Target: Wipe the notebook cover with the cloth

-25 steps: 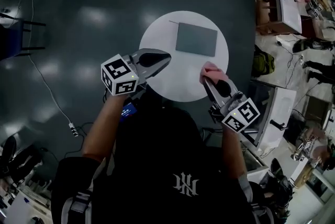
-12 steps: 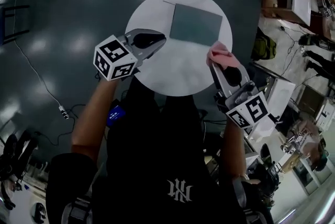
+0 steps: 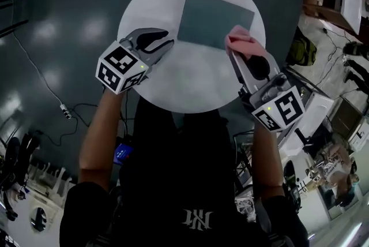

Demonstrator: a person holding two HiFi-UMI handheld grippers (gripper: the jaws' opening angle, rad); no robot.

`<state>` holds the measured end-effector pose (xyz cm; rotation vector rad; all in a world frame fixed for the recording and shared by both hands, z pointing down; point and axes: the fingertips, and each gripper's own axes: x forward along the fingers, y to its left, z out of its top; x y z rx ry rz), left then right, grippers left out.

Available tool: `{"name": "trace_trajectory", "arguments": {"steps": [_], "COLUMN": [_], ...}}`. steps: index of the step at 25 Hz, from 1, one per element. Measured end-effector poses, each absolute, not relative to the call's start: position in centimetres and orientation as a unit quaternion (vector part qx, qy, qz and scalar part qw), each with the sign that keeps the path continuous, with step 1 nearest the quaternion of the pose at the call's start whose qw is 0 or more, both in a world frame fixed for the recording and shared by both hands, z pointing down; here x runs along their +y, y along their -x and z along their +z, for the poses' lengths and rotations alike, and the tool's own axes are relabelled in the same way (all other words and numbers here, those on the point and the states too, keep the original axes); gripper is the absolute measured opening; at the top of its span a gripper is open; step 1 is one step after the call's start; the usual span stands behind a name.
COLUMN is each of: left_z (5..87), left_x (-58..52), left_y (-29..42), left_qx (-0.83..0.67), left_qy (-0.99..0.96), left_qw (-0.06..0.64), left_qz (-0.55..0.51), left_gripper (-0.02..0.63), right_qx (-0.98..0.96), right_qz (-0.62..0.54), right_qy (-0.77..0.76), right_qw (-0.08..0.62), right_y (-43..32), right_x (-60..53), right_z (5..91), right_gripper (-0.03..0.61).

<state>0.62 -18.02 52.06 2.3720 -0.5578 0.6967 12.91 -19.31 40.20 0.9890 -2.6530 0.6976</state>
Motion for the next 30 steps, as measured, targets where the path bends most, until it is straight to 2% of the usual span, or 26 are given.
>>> {"name": "trace_trajectory", "arguments": {"steps": [11, 22, 30], "left_z": [57.1, 59.2, 59.2], "left_x": [-17.7, -17.7, -17.8], "left_y": [-3.5, -3.5, -3.3], "left_qx": [-0.2, -0.196, -0.2], "left_qy": [-0.872, -0.851, -0.847], "left_qw": [0.28, 0.306, 0.309], "left_qz": [0.349, 0.378, 0.384], "left_gripper": [0.123, 0.121, 0.117], "right_qx": [-0.913, -0.889, -0.876], "right_qz": [0.228, 0.126, 0.056], "right_qy": [-0.314, -0.332, -0.309], "right_qw": [0.126, 0.289, 0.365], "right_y": [-10.6, -8.8, -4.5], "right_x": [-22.1, -25.5, -28.1], "right_z": [46.5, 52.9, 55.8], "right_gripper": [0.035, 0.038, 0.032]}}
